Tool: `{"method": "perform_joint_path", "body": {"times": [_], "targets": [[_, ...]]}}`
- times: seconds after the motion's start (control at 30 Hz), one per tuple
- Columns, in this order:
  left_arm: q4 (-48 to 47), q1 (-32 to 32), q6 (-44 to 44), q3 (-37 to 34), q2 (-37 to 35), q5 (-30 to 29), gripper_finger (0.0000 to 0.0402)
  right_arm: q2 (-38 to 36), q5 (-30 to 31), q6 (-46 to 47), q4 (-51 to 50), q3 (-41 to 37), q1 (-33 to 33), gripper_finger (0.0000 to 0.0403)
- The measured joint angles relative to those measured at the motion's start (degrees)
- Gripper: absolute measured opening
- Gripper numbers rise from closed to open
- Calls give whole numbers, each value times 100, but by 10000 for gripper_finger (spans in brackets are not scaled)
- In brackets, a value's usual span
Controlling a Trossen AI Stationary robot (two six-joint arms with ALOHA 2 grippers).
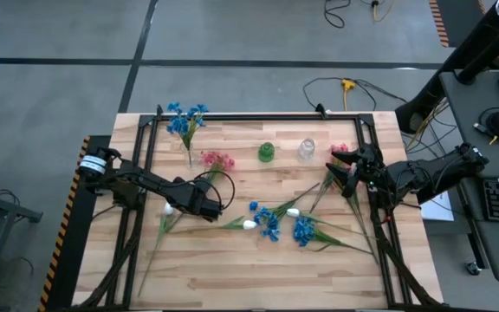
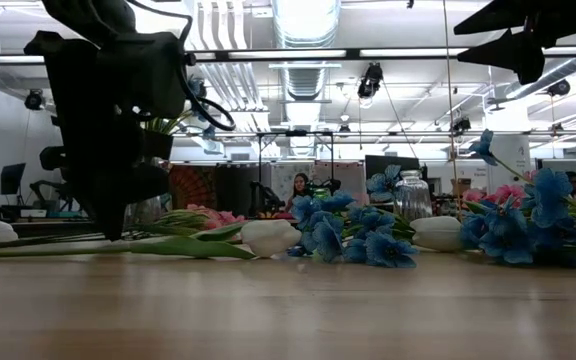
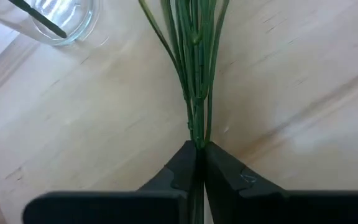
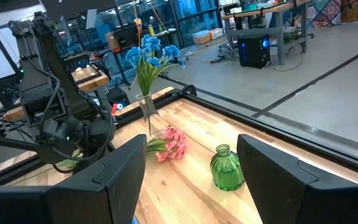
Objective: Sort flowers into vase by color
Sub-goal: Put the top left pink flowers into the green vase
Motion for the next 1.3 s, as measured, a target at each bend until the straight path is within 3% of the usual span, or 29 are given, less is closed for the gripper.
{"method": "perform_joint_path", "body": {"times": [0.33,0.63,0.77,1.0,1.13,1.3], "targets": [[-19,-255,334,241,-312,-50,1,-2,2,0,0,0,0,242],[232,-671,1454,625,-1577,-1068,0,-1,-28,1,0,0,-2,242],[1380,-760,2762,571,-2187,-1505,0,6,-95,-107,7,-5,-2,242],[4481,-750,5457,138,-2601,-1296,0,521,-219,-248,247,-53,-2,242],[5706,-744,6231,-29,-2440,-1190,0,1163,-601,-951,1367,-57,0,242],[6534,-706,6646,-50,-2067,-1189,0,2012,-968,-1954,2979,-57,0,242]]}}
